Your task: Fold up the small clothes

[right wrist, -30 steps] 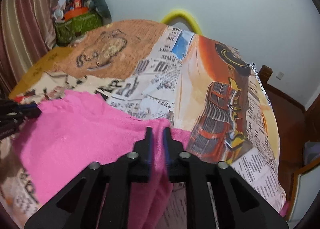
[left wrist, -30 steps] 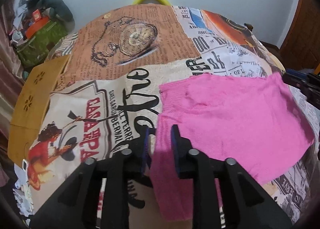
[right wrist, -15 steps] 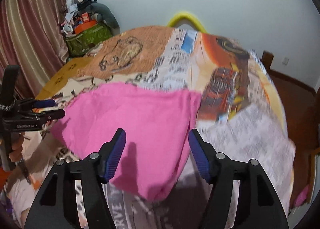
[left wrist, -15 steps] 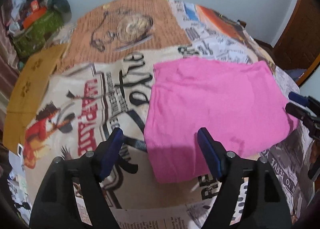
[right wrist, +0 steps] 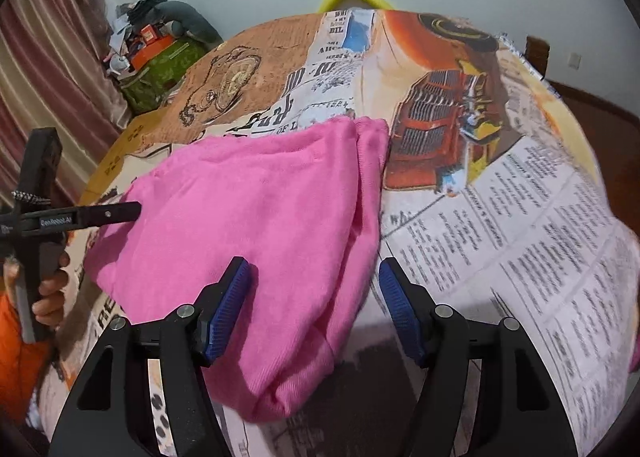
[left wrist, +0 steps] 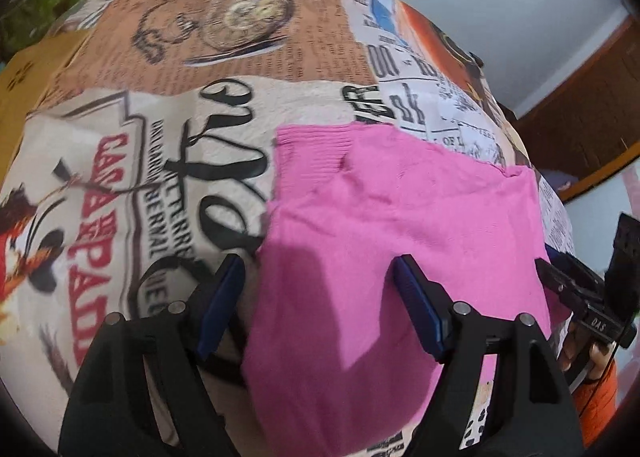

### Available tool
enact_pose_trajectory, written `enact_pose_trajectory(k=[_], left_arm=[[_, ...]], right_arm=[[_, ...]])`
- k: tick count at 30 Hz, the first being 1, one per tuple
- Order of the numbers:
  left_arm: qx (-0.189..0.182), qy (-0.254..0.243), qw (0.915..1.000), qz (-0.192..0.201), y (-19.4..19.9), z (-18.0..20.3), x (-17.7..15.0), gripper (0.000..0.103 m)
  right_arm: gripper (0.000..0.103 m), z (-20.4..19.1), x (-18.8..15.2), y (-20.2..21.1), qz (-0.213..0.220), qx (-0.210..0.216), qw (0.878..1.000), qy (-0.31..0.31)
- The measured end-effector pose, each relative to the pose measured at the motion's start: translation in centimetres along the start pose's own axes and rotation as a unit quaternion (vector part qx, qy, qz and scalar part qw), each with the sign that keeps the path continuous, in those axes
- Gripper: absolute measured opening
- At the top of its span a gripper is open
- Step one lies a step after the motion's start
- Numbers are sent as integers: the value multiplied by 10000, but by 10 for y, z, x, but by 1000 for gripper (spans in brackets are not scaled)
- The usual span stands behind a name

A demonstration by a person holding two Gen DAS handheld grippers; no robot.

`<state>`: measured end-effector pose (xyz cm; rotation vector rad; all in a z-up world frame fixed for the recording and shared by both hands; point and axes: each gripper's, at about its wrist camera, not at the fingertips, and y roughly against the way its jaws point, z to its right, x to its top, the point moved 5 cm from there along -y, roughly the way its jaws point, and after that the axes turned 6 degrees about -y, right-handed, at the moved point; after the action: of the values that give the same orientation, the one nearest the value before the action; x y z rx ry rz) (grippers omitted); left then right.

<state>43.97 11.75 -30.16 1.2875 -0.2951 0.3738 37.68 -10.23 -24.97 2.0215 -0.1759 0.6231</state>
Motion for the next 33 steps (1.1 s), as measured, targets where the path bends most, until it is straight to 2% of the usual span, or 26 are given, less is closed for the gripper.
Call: enact_pose_trajectory(k=[2,5,7,8,10,11,12,13,20,23,27,33], left_arm=[[-56,-99,9999,25,-4,3,3,76],[-164,-84,9998,89,-7,4,6,73],[-287,28,9995,118,-7,2,6,61],[-342,82,9993,135,-6,1,6,58],[-397,176,9989,168,-4,-1,7,42],[-439,212,9987,177,-2,-1,7,39],[-521,228,9983,159,-1,-1,7,29],[-656,225,9975,146,0,1,6,23],[-475,49,9982,360,33,7,-5,18],[-383,-34,9975,594,64,10,-8,17],[-76,-229,9953,939,108,11,-14,17],[280,-279,9895,1391,174,-6,-32,17]], right_arm=[[63,0,1,-2,53,119,9999,-66],[54,-2,1,-6,141,219,9996,-92],[40,-4,1,-8,147,275,9995,-104],[35,-5,2,-9,124,319,9993,-142],[22,-6,4,-11,64,388,9990,-219],[18,-7,4,-11,17,439,9988,-237],[14,-7,5,-11,6,452,9987,-245],[13,-8,5,-10,-1,451,9987,-241],[11,-26,6,14,229,398,9989,58],[10,-40,10,31,355,461,9981,176],[10,-67,12,50,514,554,9963,412],[10,-116,11,70,695,689,9923,760]])
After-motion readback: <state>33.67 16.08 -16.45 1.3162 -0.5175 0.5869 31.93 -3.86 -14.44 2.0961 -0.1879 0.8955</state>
